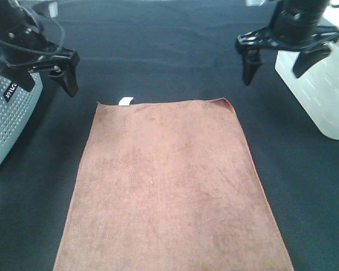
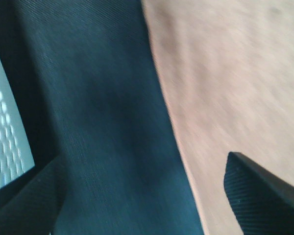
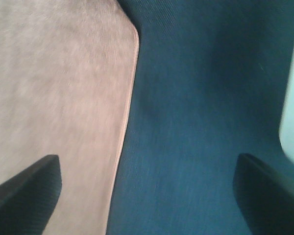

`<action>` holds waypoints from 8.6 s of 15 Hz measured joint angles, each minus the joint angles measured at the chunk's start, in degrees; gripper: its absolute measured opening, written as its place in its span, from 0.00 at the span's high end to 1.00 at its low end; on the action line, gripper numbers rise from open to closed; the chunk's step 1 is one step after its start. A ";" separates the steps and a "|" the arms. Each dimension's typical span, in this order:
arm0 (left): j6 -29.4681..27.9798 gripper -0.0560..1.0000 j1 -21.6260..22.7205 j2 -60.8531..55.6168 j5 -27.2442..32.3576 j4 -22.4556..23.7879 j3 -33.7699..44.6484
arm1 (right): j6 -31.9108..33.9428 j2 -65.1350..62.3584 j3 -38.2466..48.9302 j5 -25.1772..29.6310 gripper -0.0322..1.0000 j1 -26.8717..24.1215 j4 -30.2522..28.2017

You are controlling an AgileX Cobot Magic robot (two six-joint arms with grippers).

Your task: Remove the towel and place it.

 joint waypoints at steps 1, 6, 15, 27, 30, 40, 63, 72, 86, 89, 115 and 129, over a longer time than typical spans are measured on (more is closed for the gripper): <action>0.00 0.18 0.29 2.75 0.11 0.06 -2.35 | -1.15 3.84 -2.75 0.06 0.13 -0.34 0.23; -0.06 0.18 0.74 15.76 0.11 0.00 -13.18 | -6.53 18.96 -18.45 1.49 0.13 -4.41 4.81; -0.06 0.18 1.03 27.62 -0.80 -5.79 -23.72 | -7.79 30.19 -23.32 -0.57 0.13 -4.76 7.73; 0.00 0.18 1.20 28.82 -0.34 -7.56 -24.52 | -7.96 30.54 -23.72 -2.98 0.13 -4.76 11.12; 0.00 0.18 1.26 28.82 -0.34 -7.96 -24.52 | -7.96 30.54 -23.72 -3.09 0.13 -4.76 11.29; 0.00 0.27 -1.95 29.28 -2.41 -15.70 -24.52 | -7.96 31.28 -23.84 -6.59 0.24 -4.64 21.66; 2.86 0.94 -2.12 30.02 -4.64 -13.24 -26.07 | -7.96 32.72 -26.81 -7.05 0.97 -2.18 14.32; 2.98 0.94 -2.18 30.02 -8.59 -6.88 -38.62 | -7.96 33.46 -42.17 -10.26 0.97 -2.06 7.68; 6.42 0.94 -2.18 30.08 -31.00 -4.98 -39.02 | -8.02 33.58 -42.28 -28.99 0.97 -2.64 4.81; 6.47 0.94 -2.18 30.83 -33.75 -4.64 -39.02 | -8.02 33.98 -42.28 -30.02 0.97 -3.44 4.81; 6.47 0.94 -2.18 41.94 -46.52 -4.58 -39.02 | -8.02 43.20 -42.28 -39.13 0.97 -3.44 8.37; 6.02 0.34 -2.12 42.34 -50.25 -4.47 -39.02 | -7.96 43.37 -41.37 -42.69 0.37 -4.81 10.37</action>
